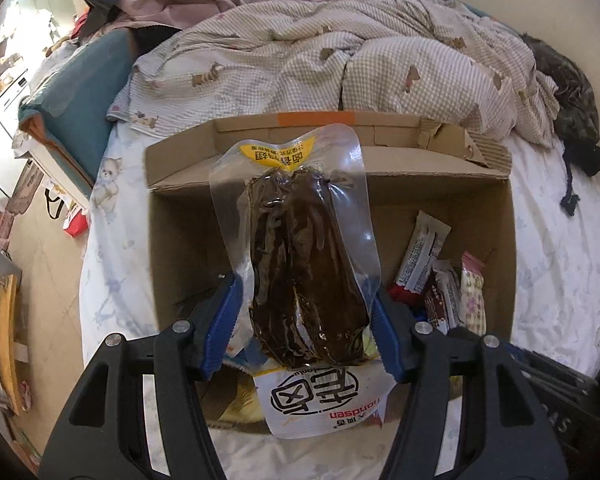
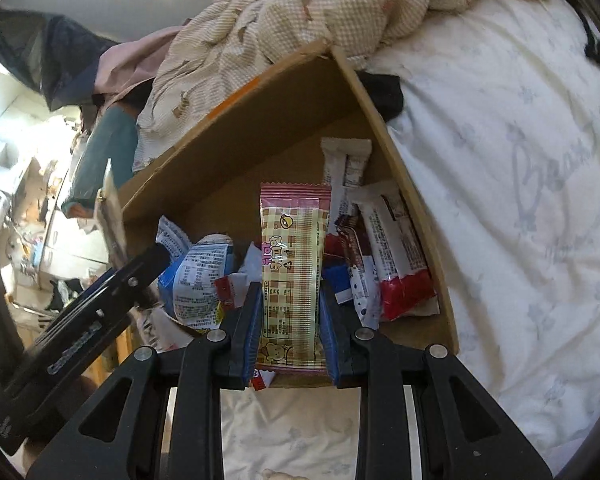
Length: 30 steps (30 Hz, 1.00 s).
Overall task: Organize snacks
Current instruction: 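Open left tool to drop jerky pack while right tool releases checkered bar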
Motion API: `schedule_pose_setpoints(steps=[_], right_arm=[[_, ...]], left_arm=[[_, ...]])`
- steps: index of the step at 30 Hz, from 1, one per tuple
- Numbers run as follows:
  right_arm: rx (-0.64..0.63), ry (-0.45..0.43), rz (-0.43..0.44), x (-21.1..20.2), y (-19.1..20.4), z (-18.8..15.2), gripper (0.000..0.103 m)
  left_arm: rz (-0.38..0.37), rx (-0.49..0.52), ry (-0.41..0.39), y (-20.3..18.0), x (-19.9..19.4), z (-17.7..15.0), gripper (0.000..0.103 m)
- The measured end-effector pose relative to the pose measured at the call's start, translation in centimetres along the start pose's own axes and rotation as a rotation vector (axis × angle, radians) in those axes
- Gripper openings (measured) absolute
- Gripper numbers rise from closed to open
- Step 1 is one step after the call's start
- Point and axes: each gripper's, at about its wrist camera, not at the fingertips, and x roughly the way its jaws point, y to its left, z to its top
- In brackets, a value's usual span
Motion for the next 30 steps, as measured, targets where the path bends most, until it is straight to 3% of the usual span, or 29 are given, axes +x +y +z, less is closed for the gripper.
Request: schedule_pose_setpoints(steps=[8,13,18,23,30], right_arm=[[0.027,-0.002,0.003,-0.2,-0.5,0.2,0.028],[0.037,-0.003,0.019,-0.1,-0.4,0.2,0.031],[0.033,-0.033,0.024,-0.8,0.0,0.4,0.033],[0.013,-0.119,0.028,-2.5,0.7,0.5,0.069],[-0.041,-0.158,0.072,-4.1,2.0,0.2,0.073]], left_arm=[[0.017,-0.027,0.037,-0.1,1.8,0.8,0.064],[-0.013,-0.033,0.025,0.4,1.4,0.6,0.066],[0.005,-0.035,-0.065,0.8,-0.9,0.8,0.094],[0.003,-0.047,-0.095,1.7,-2.5,1.2,0.095],[0.021,-0.057,-0.159,3.5,-5.5,-0.2,0.095]])
